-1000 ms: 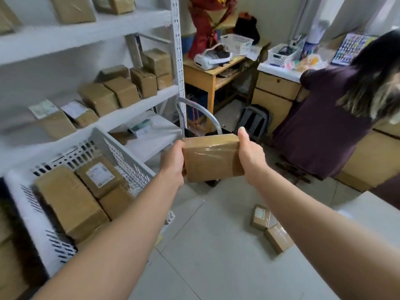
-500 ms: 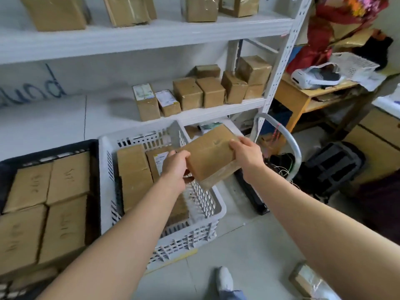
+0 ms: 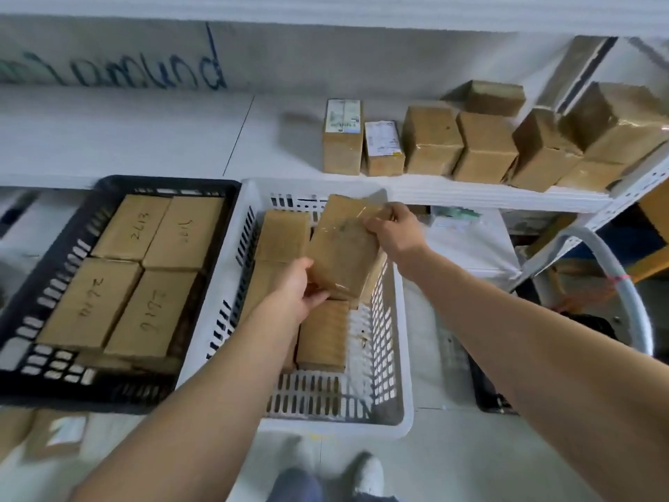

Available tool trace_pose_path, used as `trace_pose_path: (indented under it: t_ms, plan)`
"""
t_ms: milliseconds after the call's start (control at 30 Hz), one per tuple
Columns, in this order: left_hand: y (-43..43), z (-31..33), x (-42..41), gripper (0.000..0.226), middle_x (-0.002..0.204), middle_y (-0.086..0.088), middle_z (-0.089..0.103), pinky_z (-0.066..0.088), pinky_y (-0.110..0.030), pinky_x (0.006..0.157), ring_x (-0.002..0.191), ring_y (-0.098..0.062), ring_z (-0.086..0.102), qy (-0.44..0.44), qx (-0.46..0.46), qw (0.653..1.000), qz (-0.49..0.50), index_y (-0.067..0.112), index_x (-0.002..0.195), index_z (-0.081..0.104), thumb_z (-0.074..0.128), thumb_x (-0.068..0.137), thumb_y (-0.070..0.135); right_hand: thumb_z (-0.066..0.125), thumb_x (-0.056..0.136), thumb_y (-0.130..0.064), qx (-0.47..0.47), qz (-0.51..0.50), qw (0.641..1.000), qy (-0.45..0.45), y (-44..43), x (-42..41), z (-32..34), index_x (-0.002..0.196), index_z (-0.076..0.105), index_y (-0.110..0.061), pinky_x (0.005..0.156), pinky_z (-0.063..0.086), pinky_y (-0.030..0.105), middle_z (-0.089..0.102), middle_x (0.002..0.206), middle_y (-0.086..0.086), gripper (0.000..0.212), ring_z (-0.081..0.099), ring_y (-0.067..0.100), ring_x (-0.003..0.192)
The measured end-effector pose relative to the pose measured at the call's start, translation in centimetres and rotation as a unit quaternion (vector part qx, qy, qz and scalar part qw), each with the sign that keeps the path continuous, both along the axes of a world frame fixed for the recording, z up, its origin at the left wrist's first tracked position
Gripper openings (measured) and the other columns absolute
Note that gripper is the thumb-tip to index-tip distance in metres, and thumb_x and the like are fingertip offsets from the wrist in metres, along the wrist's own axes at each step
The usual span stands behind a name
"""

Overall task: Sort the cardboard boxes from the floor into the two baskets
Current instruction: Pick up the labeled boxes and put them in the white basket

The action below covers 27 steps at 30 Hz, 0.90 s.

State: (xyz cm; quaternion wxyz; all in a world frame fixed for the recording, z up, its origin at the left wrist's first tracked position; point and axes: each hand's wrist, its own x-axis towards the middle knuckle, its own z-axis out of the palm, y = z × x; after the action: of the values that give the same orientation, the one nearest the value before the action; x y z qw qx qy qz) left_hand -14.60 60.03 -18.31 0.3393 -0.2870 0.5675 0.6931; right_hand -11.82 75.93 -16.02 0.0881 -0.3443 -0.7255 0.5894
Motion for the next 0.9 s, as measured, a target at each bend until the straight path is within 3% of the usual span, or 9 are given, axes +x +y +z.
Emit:
trace_pose_path:
  t_ms: [67, 133, 233, 400, 467, 533, 700, 833, 900]
  plan:
    - [0.2, -1.2, -1.2, 0.021, 0.115, -0.015, 0.052, 0.055, -0.04, 0.074, 0.106, -0.031, 0.054, -0.01, -0.001, 1.0, 0.02, 0.005, 0.113, 0.052, 0.055, 0.094, 0.014, 0.068, 0.081, -0.017, 0.004, 0.024, 1.0, -0.011, 0.3, -2.0, -1.2, 0.119, 0.057, -0.018, 0.084, 0.052, 0.028, 0.054, 0.116, 0.007, 0.04, 0.057, 0.023, 0.099]
    - [0.5, -2.4, -2.5, 0.025, 0.119, -0.016, 0.053, 0.056, -0.037, 0.06, 0.108, -0.033, 0.056, -0.011, -0.016, 1.0, 0.024, 0.004, 0.117, 0.052, 0.056, 0.094, 0.011, 0.066, 0.083, -0.019, -0.002, 0.044, 0.999, -0.033, 0.8, -3.9, -2.3, 0.133, 0.051, -0.021, 0.097, 0.049, 0.034, 0.048, 0.131, 0.008, 0.052, 0.057, 0.026, 0.107]
    - [1.3, -4.5, -4.5, 0.022, 0.118, -0.017, 0.053, 0.058, -0.035, 0.05, 0.106, -0.035, 0.056, -0.022, -0.034, 0.999, 0.032, 0.0, 0.113, 0.054, 0.057, 0.092, 0.006, 0.061, 0.087, -0.013, -0.028, 0.047, 0.997, -0.046, 1.4, -6.0, -3.8, 0.138, 0.046, -0.021, 0.087, 0.048, 0.027, 0.048, 0.132, 0.007, 0.054, 0.055, 0.022, 0.105]
    - [2.9, -7.1, -7.4, 0.004, 0.098, -0.016, 0.056, 0.052, -0.045, 0.08, 0.099, -0.033, 0.054, -0.051, -0.018, 0.998, 0.039, -0.002, 0.097, 0.052, 0.051, 0.095, 0.001, 0.057, 0.09, -0.008, -0.064, 0.025, 0.995, -0.067, 2.5, -9.3, -6.9, 0.145, 0.038, -0.023, 0.074, 0.047, 0.022, 0.05, 0.131, 0.006, 0.06, 0.056, 0.017, 0.094]
    - [3.5, -8.1, -8.3, 0.004, 0.084, -0.012, 0.052, 0.051, -0.046, 0.085, 0.09, -0.029, 0.055, -0.067, -0.015, 0.997, 0.04, -0.001, 0.095, 0.05, 0.049, 0.096, 0.003, 0.055, 0.091, -0.007, -0.076, 0.023, 0.993, -0.083, 2.8, -10.4, -8.1, 0.145, 0.036, -0.023, 0.058, 0.046, 0.011, 0.049, 0.122, 0.002, 0.06, 0.053, 0.008, 0.079]
    - [4.0, -8.8, -9.0, 0.006, 0.09, -0.012, 0.053, 0.05, -0.045, 0.089, 0.088, -0.029, 0.055, -0.078, -0.016, 0.996, 0.042, 0.0, 0.099, 0.051, 0.048, 0.097, 0.004, 0.053, 0.092, -0.004, -0.077, 0.024, 0.992, -0.101, 3.1, -11.4, -9.4, 0.145, 0.036, -0.023, 0.044, 0.041, 0.006, 0.049, 0.116, 0.001, 0.059, 0.047, 0.002, 0.069]
    - [4.8, -9.5, -10.1, 0.029, 0.126, -0.018, 0.053, 0.05, -0.042, 0.085, 0.119, -0.035, 0.052, -0.102, -0.031, 0.993, 0.042, -0.001, 0.124, 0.051, 0.052, 0.095, 0.002, 0.049, 0.091, -0.002, -0.097, 0.015, 0.986, -0.139, 3.2, -13.3, -11.9, 0.146, 0.033, -0.028, 0.05, 0.042, 0.015, 0.053, 0.115, 0.002, 0.063, 0.048, 0.006, 0.071]
    - [5.7, -9.9, -10.8, 0.026, 0.103, -0.015, 0.055, 0.054, -0.037, 0.085, 0.089, -0.025, 0.056, -0.104, -0.041, 0.993, 0.037, -0.001, 0.119, 0.054, 0.054, 0.093, 0.003, 0.05, 0.093, -0.005, -0.099, 0.005, 0.983, -0.157, 3.2, -13.8, -13.1, 0.151, 0.023, -0.028, 0.053, 0.041, 0.015, 0.052, 0.126, 0.004, 0.068, 0.052, 0.012, 0.081]
    - [6.0, -10.1, -10.8, 0.033, 0.102, -0.014, 0.054, 0.057, -0.031, 0.072, 0.079, -0.023, 0.054, -0.087, -0.061, 0.994, 0.028, 0.0, 0.122, 0.055, 0.055, 0.089, 0.004, 0.05, 0.092, -0.003, -0.096, 0.007, 0.982, -0.164, 2.9, -14.0, -13.5, 0.151, 0.023, -0.024, 0.055, 0.042, 0.015, 0.05, 0.135, 0.005, 0.068, 0.051, 0.012, 0.082]
